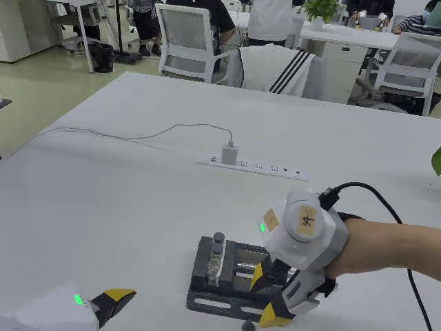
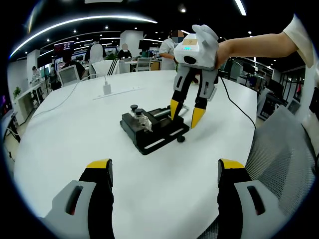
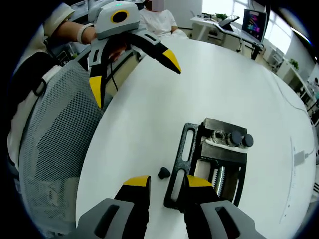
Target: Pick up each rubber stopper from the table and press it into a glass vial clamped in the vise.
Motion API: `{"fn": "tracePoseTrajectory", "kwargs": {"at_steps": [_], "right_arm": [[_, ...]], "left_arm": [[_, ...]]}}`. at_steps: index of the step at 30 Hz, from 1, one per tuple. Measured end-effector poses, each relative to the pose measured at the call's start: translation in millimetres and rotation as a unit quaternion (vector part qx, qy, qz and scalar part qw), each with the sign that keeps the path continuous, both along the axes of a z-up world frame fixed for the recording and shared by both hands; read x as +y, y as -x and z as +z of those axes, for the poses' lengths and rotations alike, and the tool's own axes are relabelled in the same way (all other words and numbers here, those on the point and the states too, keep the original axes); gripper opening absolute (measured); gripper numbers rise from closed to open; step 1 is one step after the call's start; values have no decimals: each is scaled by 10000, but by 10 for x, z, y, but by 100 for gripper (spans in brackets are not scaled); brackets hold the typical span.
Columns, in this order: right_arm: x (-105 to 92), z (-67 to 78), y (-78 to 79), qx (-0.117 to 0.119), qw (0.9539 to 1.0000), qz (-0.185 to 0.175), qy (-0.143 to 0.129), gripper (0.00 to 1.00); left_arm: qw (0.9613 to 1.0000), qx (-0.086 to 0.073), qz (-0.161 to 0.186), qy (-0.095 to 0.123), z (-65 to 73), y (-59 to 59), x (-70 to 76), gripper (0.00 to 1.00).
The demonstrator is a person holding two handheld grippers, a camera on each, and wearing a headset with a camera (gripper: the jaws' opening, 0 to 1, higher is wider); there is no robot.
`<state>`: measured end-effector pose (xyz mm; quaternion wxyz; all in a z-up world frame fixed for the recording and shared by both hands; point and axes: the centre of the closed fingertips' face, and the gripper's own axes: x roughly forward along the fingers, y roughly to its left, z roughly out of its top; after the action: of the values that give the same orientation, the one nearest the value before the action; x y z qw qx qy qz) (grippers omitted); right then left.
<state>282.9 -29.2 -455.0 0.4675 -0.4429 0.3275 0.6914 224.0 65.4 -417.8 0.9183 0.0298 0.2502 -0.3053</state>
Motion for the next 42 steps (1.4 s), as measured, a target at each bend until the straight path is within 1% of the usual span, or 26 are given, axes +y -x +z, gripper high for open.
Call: {"fn": "tracePoseTrajectory", "kwargs": {"at_steps": [3,6,7,9,11,12,14,16,18,21,22,23,26,33,39,42], "right_arm": [[-1,-53,25,-9,9997,211,94,19],[14,-112,33,-93,9988,460,167,17],[27,-131,50,-96,9982,567,176,14],[68,-149,53,-121,9979,629,131,10],[85,-162,61,-113,9973,712,138,5],[96,-169,61,-134,9968,774,148,4],[93,-178,74,-131,9958,881,211,5],[89,-182,71,-194,9941,1038,237,4],[74,-197,58,-262,9930,1108,303,4],[41,-227,68,-260,9913,1226,398,4],[27,-243,57,-303,9903,1287,439,4],[26,-249,48,-331,9900,1299,445,4],[17,-257,54,-299,9900,1289,482,4],[27,-270,62,-286,9895,1344,460,1],[25,-272,56,-275,9894,1344,486,0],[29,-266,61,-219,9901,1307,465,0]], "left_arm": [[10000,9,29,6,-13,11,6,85],[10000,19,71,17,-21,21,16,85],[10000,27,88,24,-27,27,21,85],[9999,36,122,24,-39,39,33,85],[9999,50,158,38,-49,49,44,85],[9998,61,173,33,-60,59,51,85],[9998,77,197,43,-66,75,59,85],[9997,87,208,44,-78,85,64,85],[9997,99,233,55,-91,92,72,85],[9996,111,246,64,-97,99,73,85],[9996,110,247,63,-99,99,74,85],[9996,110,251,70,-98,98,74,85],[9995,112,271,80,-97,94,81,85],[9995,124,271,84,-98,95,84,85],[9995,127,268,97,-99,98,76,85],[9995,126,258,103,-98,102,68,85]]}}
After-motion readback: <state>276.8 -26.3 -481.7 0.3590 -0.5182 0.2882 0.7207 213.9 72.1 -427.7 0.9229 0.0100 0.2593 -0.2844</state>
